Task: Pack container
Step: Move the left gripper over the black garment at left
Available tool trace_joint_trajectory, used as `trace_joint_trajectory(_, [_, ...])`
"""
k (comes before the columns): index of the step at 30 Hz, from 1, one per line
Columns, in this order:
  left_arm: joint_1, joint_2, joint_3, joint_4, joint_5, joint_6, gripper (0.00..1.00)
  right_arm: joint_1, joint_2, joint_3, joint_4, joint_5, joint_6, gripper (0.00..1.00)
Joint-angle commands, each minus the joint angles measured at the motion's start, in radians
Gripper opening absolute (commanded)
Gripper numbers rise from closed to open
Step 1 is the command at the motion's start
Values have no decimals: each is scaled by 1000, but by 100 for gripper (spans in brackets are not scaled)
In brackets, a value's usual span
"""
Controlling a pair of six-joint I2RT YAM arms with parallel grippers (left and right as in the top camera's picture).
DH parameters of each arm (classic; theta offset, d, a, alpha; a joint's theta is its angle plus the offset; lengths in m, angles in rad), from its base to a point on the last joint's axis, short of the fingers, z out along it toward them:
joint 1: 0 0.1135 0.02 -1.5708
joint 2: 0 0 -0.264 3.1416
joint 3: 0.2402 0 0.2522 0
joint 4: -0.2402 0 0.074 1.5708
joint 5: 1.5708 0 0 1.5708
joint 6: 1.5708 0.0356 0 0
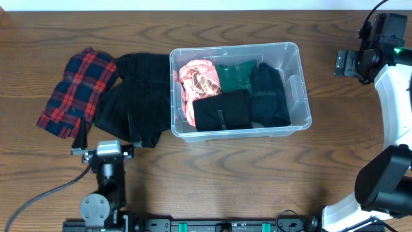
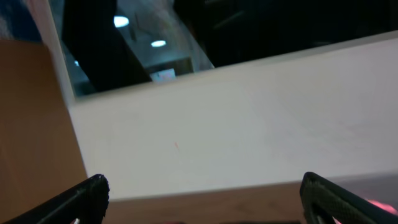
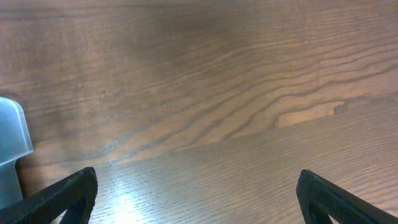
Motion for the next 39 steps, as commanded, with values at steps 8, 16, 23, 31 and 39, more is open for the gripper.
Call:
trace_joint_trajectory(8, [-5,570,439,-39,-11,101,98,0,-16,16,0,-3,17,99])
trace_joint_trajectory(16, [-5,994,844,-515,86,101,98,0,-16,16,0,-4,17,99])
trace_joint_trajectory(23, [-7,1225,1071,-909,108,85,98,0,-16,16,-1,-3,17,99])
trace_joint_trajectory(31, [-7,1292,1081,-932,196,80,98,0,-16,16,-1,-3,17,99])
trace_joint_trajectory(39, [-10,1308,1080,-966,231,-76,100,0,-16,16,-2,-3,17,99])
